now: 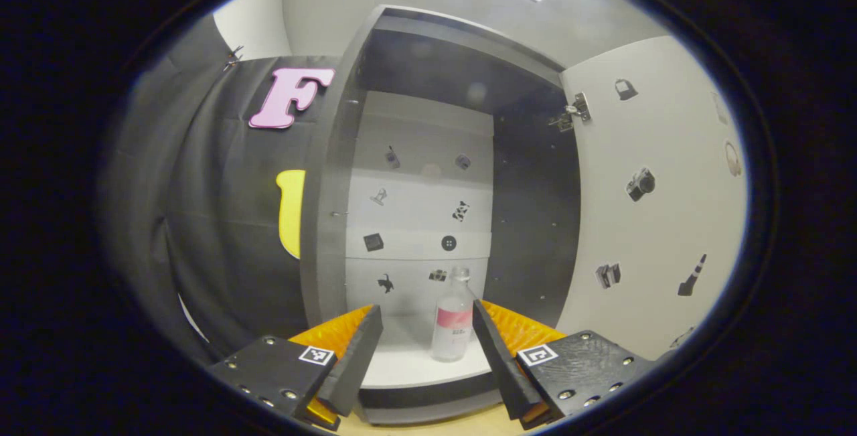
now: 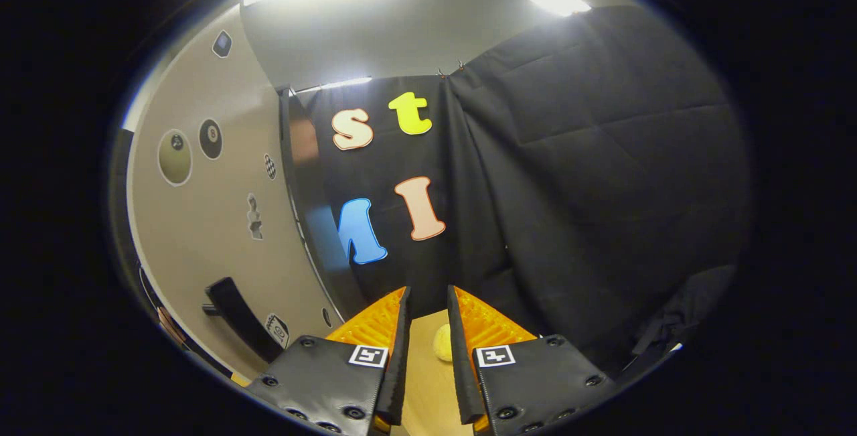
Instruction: Open the cabinet door with the right hand, grasp the bottle in the cabinet with the left hand and place it on the coaster, then close the cabinet door with the right hand.
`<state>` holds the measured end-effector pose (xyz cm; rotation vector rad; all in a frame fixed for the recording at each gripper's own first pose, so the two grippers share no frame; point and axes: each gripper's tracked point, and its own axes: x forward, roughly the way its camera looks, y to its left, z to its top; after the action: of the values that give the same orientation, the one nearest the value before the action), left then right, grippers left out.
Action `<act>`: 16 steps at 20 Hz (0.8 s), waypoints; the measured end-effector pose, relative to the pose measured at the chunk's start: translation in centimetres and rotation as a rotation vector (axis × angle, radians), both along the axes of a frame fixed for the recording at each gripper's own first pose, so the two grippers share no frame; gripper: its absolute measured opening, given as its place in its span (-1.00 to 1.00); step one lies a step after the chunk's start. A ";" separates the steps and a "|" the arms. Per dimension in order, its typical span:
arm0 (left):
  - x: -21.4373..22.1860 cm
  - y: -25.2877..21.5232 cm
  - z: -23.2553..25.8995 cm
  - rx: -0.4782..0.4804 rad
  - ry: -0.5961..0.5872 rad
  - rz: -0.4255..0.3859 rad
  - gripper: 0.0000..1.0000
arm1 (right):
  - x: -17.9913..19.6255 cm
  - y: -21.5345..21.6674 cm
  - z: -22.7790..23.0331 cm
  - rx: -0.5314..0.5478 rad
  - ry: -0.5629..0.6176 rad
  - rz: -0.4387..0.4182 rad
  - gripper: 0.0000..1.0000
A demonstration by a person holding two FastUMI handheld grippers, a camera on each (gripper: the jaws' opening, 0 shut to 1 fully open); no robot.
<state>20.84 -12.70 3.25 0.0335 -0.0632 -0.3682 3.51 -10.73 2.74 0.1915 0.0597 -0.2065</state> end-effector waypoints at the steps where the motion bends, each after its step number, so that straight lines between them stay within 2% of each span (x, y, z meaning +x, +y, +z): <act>1: 0.9 -0.8 -0.1 0.010 -0.003 -0.003 0.67 | 0.7 -0.6 -0.1 -0.004 -0.002 -0.006 -0.22; 2: 1.7 -1.4 -0.5 0.016 -0.004 -0.004 0.63 | 1.1 -1.0 -0.2 -0.006 -0.001 -0.011 -0.19; 3: 2.8 -1.9 -0.9 0.027 -0.008 0.002 0.63 | 1.5 -1.2 -0.5 -0.005 0.011 -0.008 0.19; 4: 3.9 -2.4 -1.1 0.039 -0.018 0.009 0.63 | 1.7 -1.7 -0.7 -0.010 0.013 -0.016 0.34; 6: 5.6 -3.8 -1.9 0.039 -0.010 -0.003 0.67 | 2.4 -3.3 -1.2 -0.009 0.016 -0.042 0.74; 7: 6.5 -4.2 -2.6 0.040 -0.003 -0.008 0.63 | 2.5 -4.0 -1.4 -0.001 0.020 -0.057 0.63; 9: 8.0 -5.0 -3.8 0.042 0.019 -0.016 0.63 | 2.8 -5.5 -1.9 0.008 0.031 -0.093 0.62; 10: 8.7 -5.3 -4.3 0.042 0.028 -0.020 0.67 | 3.0 -6.2 -2.1 0.007 0.036 -0.111 0.78; 16: 11.1 -6.8 -6.1 0.040 0.050 -0.045 0.67 | 4.1 -7.7 -3.5 0.010 0.073 -0.123 0.80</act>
<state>31.93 -19.54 -2.89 0.0620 -0.0070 -0.4153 7.58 -18.47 -0.73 0.1973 0.1221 -0.3359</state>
